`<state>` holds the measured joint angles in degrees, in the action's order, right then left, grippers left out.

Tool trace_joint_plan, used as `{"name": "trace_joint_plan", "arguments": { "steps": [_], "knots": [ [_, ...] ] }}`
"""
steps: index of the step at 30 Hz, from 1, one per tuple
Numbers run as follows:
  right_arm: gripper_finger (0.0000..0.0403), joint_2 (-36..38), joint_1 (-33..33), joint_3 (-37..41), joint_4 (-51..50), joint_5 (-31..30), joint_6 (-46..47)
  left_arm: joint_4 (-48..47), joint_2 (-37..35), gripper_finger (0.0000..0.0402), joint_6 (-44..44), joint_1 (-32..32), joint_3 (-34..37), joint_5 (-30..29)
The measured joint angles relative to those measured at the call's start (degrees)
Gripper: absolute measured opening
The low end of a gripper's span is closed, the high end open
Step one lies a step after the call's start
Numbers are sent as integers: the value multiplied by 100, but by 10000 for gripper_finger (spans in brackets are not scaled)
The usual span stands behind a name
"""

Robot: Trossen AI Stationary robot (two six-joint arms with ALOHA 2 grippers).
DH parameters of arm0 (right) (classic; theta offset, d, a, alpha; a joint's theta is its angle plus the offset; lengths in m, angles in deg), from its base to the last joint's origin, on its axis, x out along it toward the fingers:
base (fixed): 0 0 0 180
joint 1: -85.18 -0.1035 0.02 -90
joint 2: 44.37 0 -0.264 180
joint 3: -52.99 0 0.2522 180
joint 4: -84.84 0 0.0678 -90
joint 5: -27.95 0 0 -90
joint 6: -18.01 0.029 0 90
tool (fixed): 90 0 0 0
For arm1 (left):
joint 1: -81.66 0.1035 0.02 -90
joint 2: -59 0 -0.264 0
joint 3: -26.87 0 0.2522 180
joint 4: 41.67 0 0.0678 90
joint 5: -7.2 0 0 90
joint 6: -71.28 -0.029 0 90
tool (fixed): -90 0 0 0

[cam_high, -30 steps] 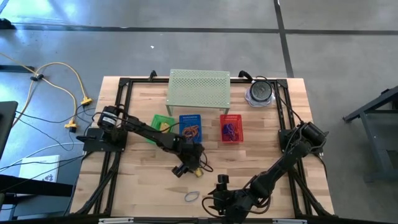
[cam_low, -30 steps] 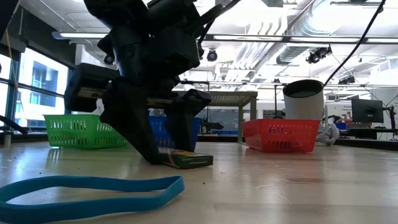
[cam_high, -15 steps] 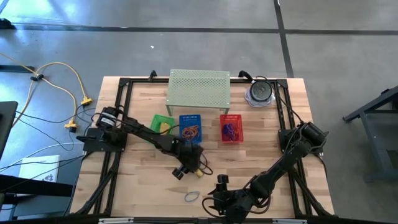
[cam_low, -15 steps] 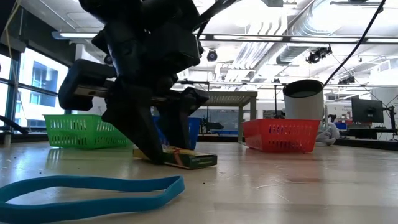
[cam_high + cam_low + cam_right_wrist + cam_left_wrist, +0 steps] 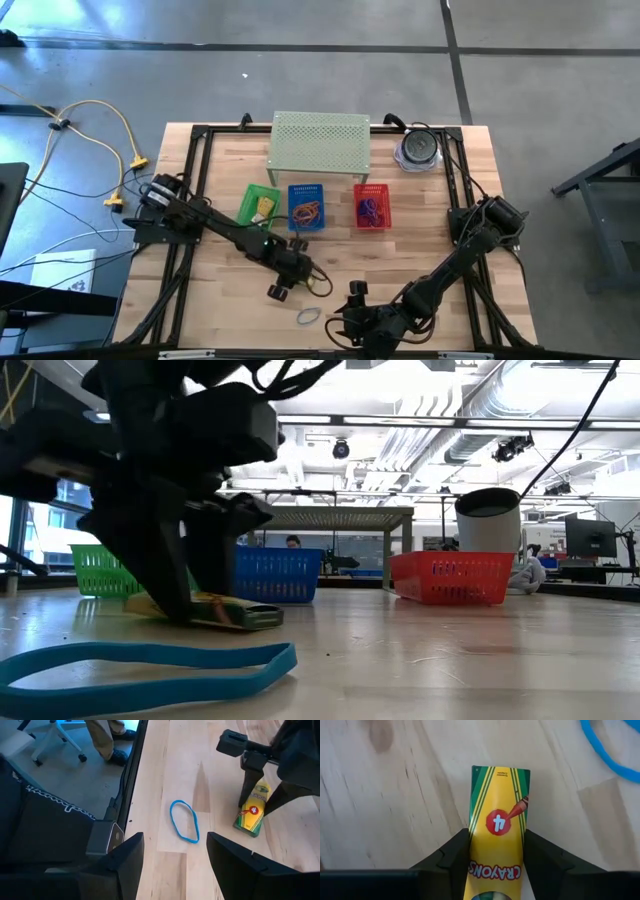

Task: Pick & Place Office Desk Supplies
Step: Put the crayon box into the green bin

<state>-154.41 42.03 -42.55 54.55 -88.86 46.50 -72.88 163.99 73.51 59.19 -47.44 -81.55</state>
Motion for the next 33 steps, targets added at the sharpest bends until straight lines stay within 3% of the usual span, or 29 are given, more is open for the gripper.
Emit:
{"name": "trace_joint_plan", "arguments": {
  "steps": [8, 15, 25, 33],
  "knots": [
    [205, 0, -2, 0, 4, 0, 29, -168, -24, 155, 1422, -270, -10, -241],
    [205, 0, -36, 0, 52, 39, 31, -1090, -498, 157, 2481, -390, 23, -435],
    [205, 0, -35, 0, 49, 143, 24, -1751, -1816, 158, 3396, -460, 14, -199],
    [205, 0, -35, 0, 62, 153, 22, -3180, -3180, 158, 3965, 4, 6, -1206]
  ]
}}
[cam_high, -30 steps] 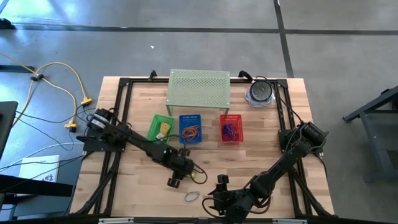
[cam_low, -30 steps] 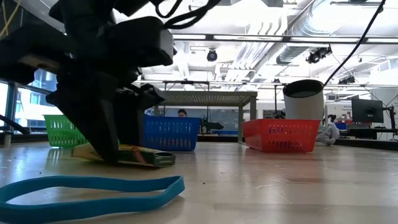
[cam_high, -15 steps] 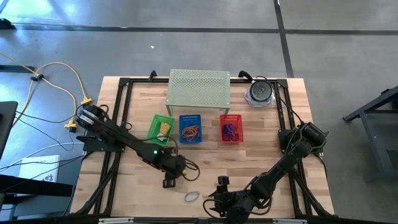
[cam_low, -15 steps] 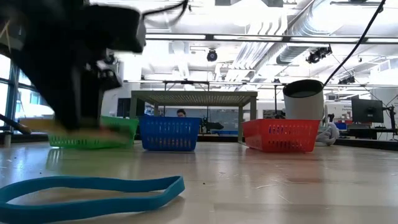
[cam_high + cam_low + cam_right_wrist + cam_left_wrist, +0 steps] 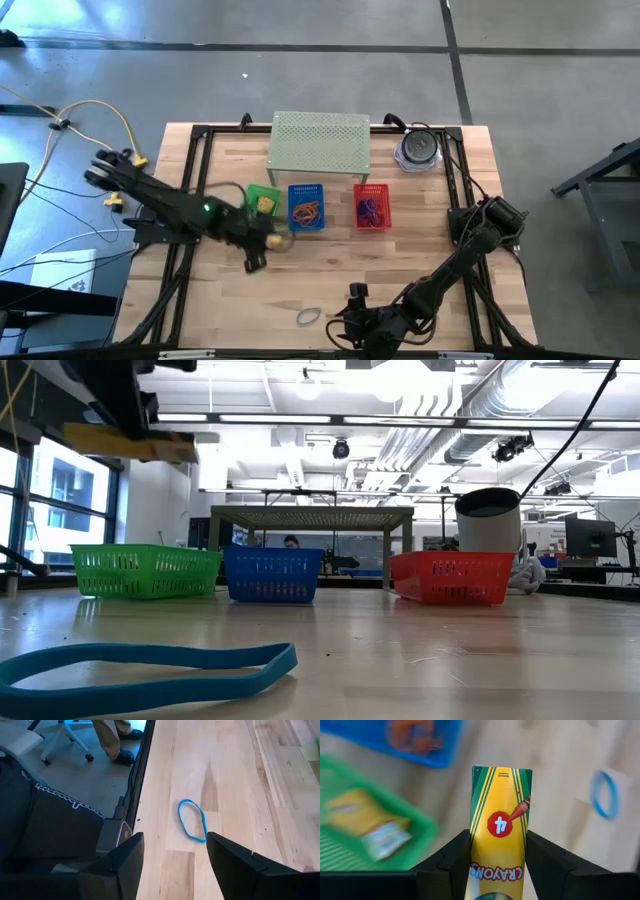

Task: Pick & Place Office Desk Supplies
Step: Put the crayon box into the green bin

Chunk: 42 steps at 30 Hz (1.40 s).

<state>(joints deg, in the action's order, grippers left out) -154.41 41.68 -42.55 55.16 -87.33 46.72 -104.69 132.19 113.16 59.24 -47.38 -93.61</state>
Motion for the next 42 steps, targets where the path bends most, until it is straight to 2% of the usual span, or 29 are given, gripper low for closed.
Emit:
{"name": "trace_joint_plan", "arguments": {
  "steps": [5, 9, 15, 20, 26, 35, 42],
  "knots": [
    [205, 0, 0, 0, 17, -2, -4, -895, -520, 158, 410, 735, -2, -751],
    [205, 0, 0, 0, 32, -2, -44, -1413, -579, 158, 515, 1588, -3, -1314],
    [205, 0, 0, 0, 28, -2, -44, -1476, -462, 158, 500, 2456, 319, -727],
    [205, 0, 0, 0, -4, 20, -33, -1285, -435, 158, 617, 2562, 831, -722],
    [205, 0, 0, 0, -9, 20, -17, -207, -437, 158, 612, 2514, 1282, -546],
    [205, 0, 0, 0, 28, 19, -16, 32, -165, 162, 904, 2514, 1349, -334],
    [205, 0, 0, 0, 30, 20, -40, 239, 101, 191, 949, 2709, 1346, 133]
  ]
}}
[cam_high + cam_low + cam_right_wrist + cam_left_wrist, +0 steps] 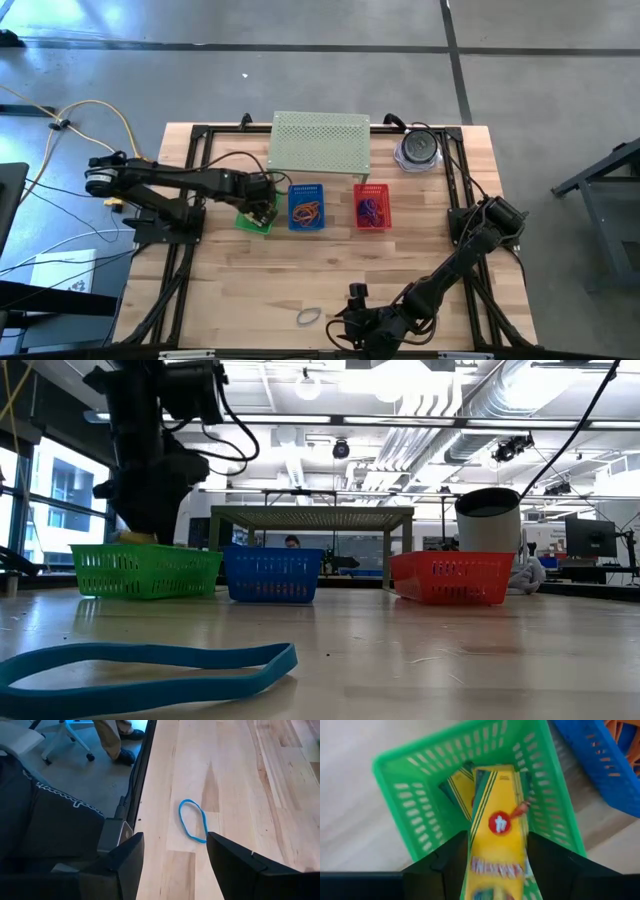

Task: Pick & Place Office Desk Supplies
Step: Put the crayon box into the green bin, then put the blue rubber band into the blue bin

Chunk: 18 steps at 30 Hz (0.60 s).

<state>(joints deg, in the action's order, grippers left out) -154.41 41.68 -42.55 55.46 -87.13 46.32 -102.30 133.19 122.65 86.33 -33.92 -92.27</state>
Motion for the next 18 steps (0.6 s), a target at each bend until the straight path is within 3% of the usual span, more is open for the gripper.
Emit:
{"name": "trace_joint_plan", "arguments": {
  "steps": [9, 13, 18],
  "knots": [
    [205, 0, 0, 0, -47, 0, -63, 82, -22, 199, -437, 294, -21, 888],
    [205, 0, 4, 0, -46, -2, -157, 47, -218, 199, -826, 556, -206, 1806],
    [205, 0, 15, 0, -44, -1, -312, 130, -736, 199, -826, 639, -586, 1858]
  ]
}}
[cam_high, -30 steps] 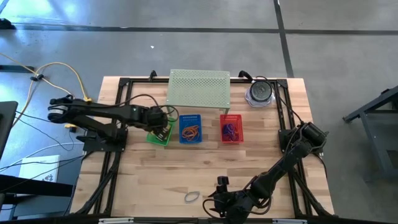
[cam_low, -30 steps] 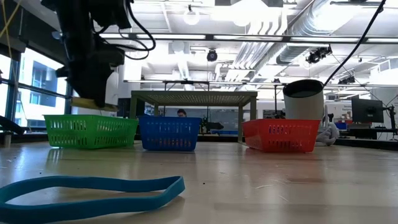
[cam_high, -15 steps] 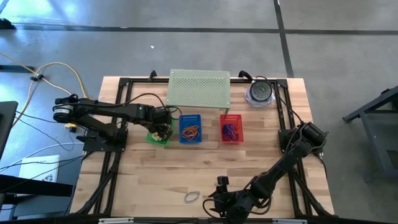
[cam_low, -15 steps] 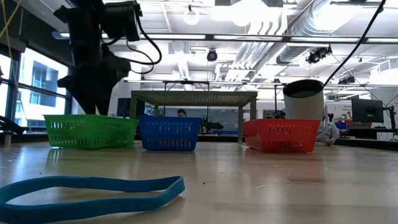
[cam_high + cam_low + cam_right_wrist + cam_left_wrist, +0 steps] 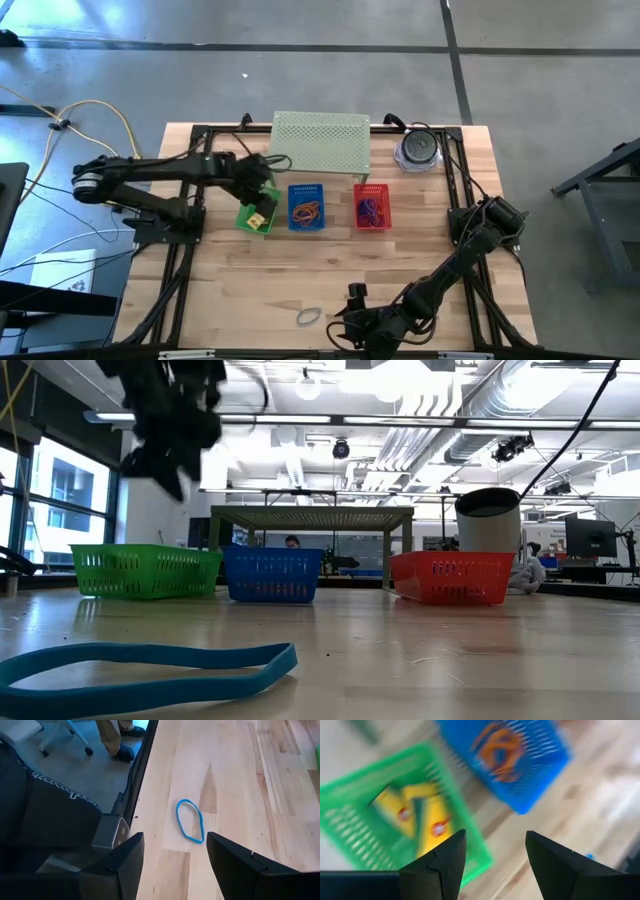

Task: Pick & Place Office Desk Supplies
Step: Put the blue rubber band into the blue bin

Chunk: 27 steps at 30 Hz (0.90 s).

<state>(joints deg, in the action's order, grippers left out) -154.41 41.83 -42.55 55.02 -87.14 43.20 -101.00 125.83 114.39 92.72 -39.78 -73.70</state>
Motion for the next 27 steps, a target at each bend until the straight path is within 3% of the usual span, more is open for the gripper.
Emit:
{"name": "trace_joint_plan", "arguments": {
  "steps": [6, 11, 19, 27],
  "knots": [
    [205, 0, 0, 0, -11, -1, -153, 610, -583, 199, -539, -921, -91, -86],
    [205, 0, 0, 0, -50, 10, -157, 592, -414, 199, -149, -2295, -90, -903],
    [205, 0, -49, 32, 5, 13, 262, 1825, 792, 199, 225, -4460, -89, -2448],
    [205, 0, -186, 129, 613, -88, 801, 3643, 2239, 199, 92, -5009, -89, -2757]
  ]
}}
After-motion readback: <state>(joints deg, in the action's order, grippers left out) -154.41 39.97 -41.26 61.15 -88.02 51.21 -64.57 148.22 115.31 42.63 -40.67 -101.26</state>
